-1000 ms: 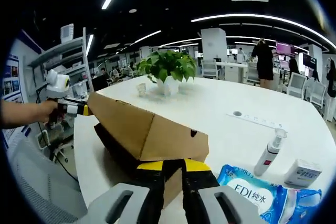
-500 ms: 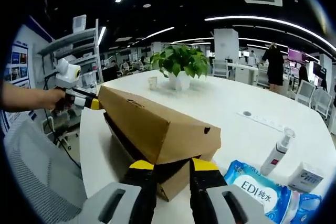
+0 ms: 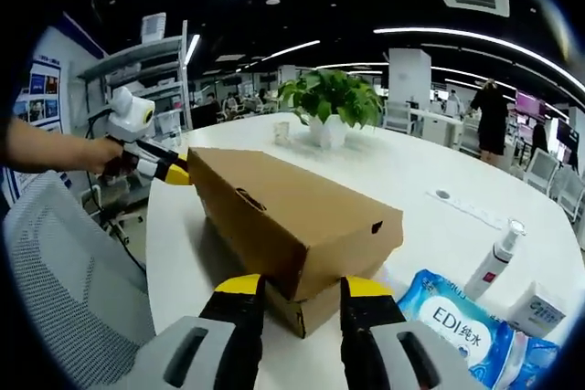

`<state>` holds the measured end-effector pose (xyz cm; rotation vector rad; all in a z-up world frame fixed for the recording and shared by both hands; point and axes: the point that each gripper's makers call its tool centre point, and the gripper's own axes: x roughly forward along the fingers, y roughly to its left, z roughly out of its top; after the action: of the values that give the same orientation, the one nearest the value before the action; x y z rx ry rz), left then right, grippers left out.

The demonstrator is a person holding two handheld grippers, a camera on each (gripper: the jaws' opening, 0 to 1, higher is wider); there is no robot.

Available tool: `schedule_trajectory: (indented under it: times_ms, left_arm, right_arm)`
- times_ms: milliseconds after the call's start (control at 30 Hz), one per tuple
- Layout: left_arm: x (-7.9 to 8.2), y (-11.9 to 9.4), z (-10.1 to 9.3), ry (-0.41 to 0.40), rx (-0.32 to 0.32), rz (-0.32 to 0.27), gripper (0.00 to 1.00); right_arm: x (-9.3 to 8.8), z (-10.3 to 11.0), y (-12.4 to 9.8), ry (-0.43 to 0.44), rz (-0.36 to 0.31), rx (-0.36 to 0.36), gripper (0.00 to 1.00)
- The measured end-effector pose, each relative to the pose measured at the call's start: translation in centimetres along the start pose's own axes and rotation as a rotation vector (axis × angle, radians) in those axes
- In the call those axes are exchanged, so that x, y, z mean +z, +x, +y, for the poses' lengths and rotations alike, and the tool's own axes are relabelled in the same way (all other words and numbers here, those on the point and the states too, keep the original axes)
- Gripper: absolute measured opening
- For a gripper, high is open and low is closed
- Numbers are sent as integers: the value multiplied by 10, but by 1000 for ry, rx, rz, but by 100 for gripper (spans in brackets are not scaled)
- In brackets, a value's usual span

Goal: Operate the shoe box by opening the lid, removing the specified soft item, and placing it in the target area until the item is outside and the box remains undamaged.

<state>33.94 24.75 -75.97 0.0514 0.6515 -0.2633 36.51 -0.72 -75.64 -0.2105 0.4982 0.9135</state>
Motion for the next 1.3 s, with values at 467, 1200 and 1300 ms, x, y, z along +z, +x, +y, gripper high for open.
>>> schedule_trajectory:
  times_ms: [467, 1200, 1300]
  left_arm:
    - [-12, 6, -6, -10, -12, 30, 31]
    - [-5, 5, -4, 27, -39, -6, 31]
    - [-6, 7, -3, 23, -40, -1, 31]
  right_arm:
    - [-14, 3, 4, 11, 37, 3, 30]
    - [-8, -1, 10, 37, 22, -12, 30]
    - [-12, 0, 12, 32, 36, -14, 30]
